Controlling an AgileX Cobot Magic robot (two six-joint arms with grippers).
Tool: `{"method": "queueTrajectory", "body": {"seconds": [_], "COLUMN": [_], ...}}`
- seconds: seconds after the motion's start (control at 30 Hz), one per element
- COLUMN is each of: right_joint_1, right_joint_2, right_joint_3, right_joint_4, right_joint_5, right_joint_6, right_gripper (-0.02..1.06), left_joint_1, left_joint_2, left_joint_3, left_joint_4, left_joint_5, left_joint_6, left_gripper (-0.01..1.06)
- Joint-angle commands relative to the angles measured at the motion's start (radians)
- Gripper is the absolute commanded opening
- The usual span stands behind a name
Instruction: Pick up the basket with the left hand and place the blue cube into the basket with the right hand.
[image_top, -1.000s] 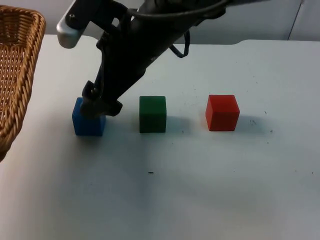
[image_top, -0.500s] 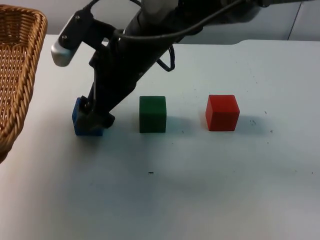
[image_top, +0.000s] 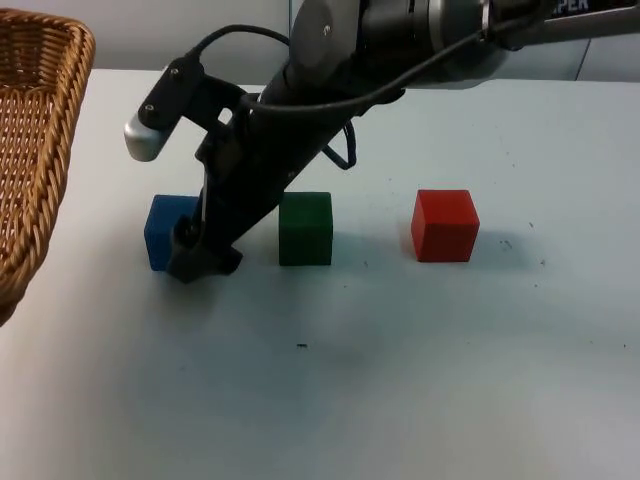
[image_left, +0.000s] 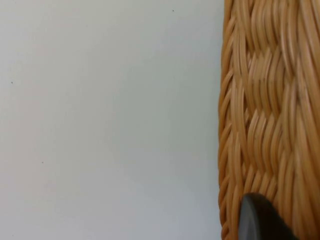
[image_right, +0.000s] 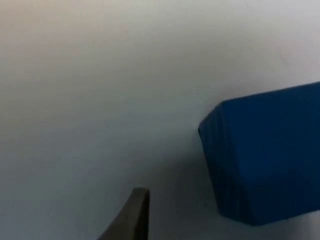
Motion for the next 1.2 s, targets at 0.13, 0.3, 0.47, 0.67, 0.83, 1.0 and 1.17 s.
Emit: {"method": "queueTrajectory", "body": {"seconds": [0.13, 0.3, 0.47, 0.67, 0.83, 1.0, 1.17], "right_joint_1": [-0.004, -0.004, -0.004, -0.004, -0.004, -0.004, -0.009], "right_joint_2": [0.024, 0.034, 0.049, 0.056, 0.056, 0.056, 0.045], "right_joint_3": [-0.006, -0.007, -0.010, -0.010, -0.010, -0.010, -0.010], "right_joint_4": [0.025, 0.044, 0.052, 0.050, 0.048, 0.041, 0.039], "right_joint_5": [-0.009, -0.027, -0.033, -0.043, -0.048, -0.046, 0.003], "right_joint_6": [0.002, 0.002, 0.002, 0.008, 0.008, 0.008, 0.008], "right_gripper": [0.94, 0.89, 0.83, 0.52, 0.29, 0.09, 0.07], "left_joint_1": [-0.002, -0.002, -0.002, -0.002, -0.002, -0.002, -0.002], "left_joint_2": [-0.006, -0.006, -0.006, -0.006, -0.006, -0.006, -0.006], "left_joint_3": [-0.009, -0.009, -0.009, -0.009, -0.009, -0.009, -0.009], "left_joint_4": [-0.043, -0.043, -0.045, -0.047, -0.051, -0.053, -0.057], "left_joint_5": [0.013, 0.013, 0.013, 0.017, 0.019, 0.023, 0.028], "left_joint_6": [0.003, 0.003, 0.002, 0.002, 0.002, 0.002, 0.002], "left_gripper": [0.00, 0.00, 0.00, 0.00, 0.00, 0.00, 0.00]}}
